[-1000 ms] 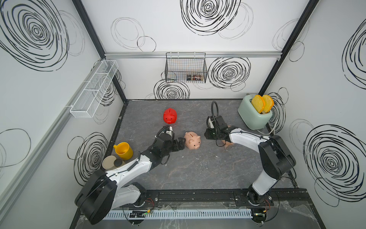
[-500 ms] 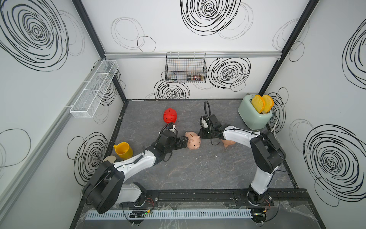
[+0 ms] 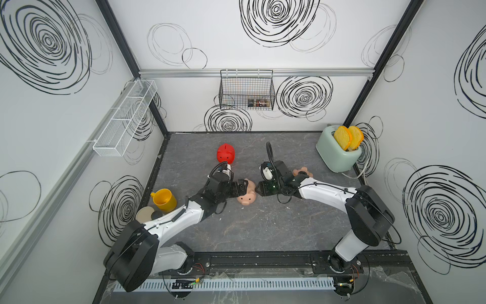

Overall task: Open piggy banks
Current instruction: Adjust the piggy bank at the center of the board.

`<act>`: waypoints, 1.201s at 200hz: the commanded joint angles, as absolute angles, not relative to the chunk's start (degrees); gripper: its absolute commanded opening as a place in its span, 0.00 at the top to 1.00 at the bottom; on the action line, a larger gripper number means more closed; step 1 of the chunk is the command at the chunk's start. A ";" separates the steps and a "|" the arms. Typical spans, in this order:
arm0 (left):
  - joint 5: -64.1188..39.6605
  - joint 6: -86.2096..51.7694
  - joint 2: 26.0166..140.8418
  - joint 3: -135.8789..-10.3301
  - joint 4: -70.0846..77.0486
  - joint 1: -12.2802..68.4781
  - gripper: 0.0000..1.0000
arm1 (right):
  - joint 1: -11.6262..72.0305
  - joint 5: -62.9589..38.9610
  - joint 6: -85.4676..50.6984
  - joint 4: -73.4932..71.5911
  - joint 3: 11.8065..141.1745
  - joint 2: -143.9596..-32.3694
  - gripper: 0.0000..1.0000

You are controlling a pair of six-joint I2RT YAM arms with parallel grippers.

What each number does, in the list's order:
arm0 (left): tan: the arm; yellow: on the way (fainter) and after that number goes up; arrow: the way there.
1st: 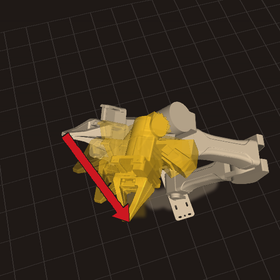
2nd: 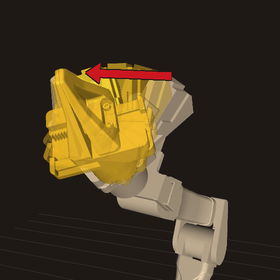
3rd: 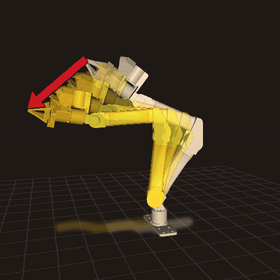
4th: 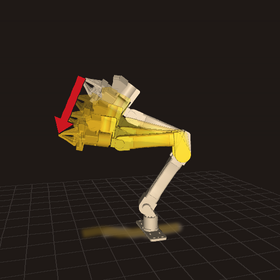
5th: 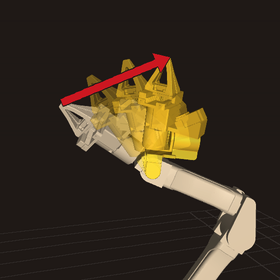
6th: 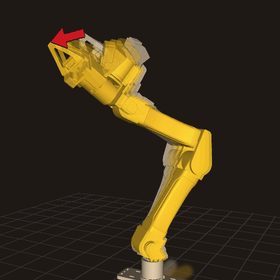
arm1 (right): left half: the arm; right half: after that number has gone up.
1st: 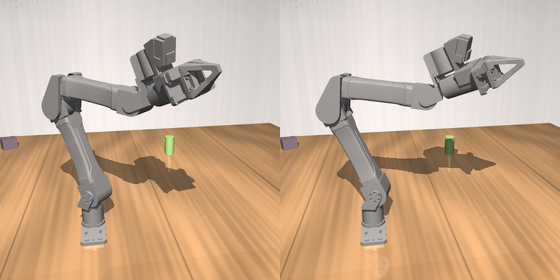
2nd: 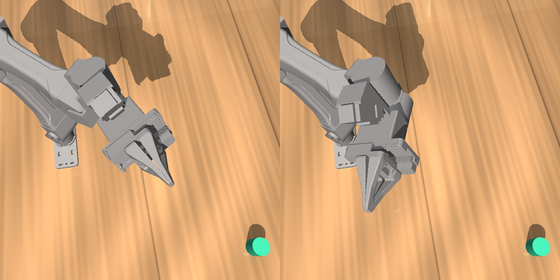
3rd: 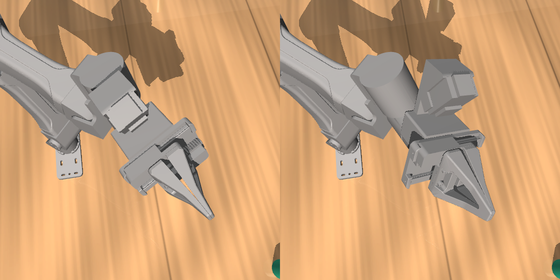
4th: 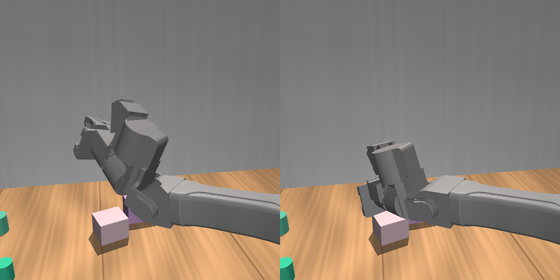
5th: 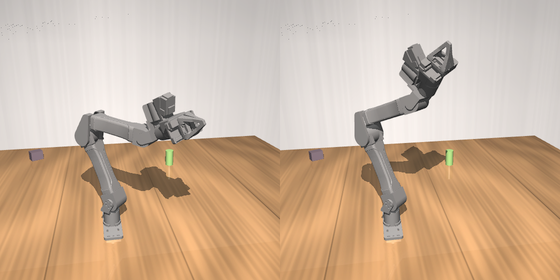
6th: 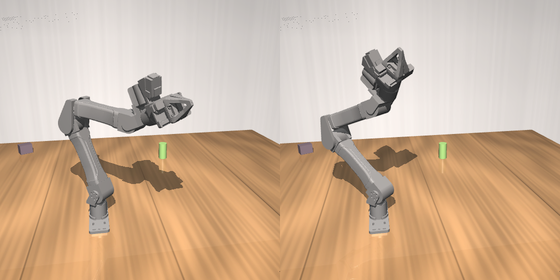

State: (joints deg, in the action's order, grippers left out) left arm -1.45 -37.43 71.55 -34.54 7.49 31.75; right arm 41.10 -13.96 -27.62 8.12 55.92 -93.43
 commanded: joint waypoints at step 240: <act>25.48 -35.45 91.96 -62.55 -27.82 49.75 0.04 | 28.83 -14.13 -29.18 8.64 37.62 -70.41 0.23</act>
State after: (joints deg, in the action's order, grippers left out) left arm 22.31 -33.26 90.76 -61.60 -25.36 49.43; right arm 29.23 -13.37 -30.15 7.22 38.39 -71.99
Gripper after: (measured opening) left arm 0.959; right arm 0.766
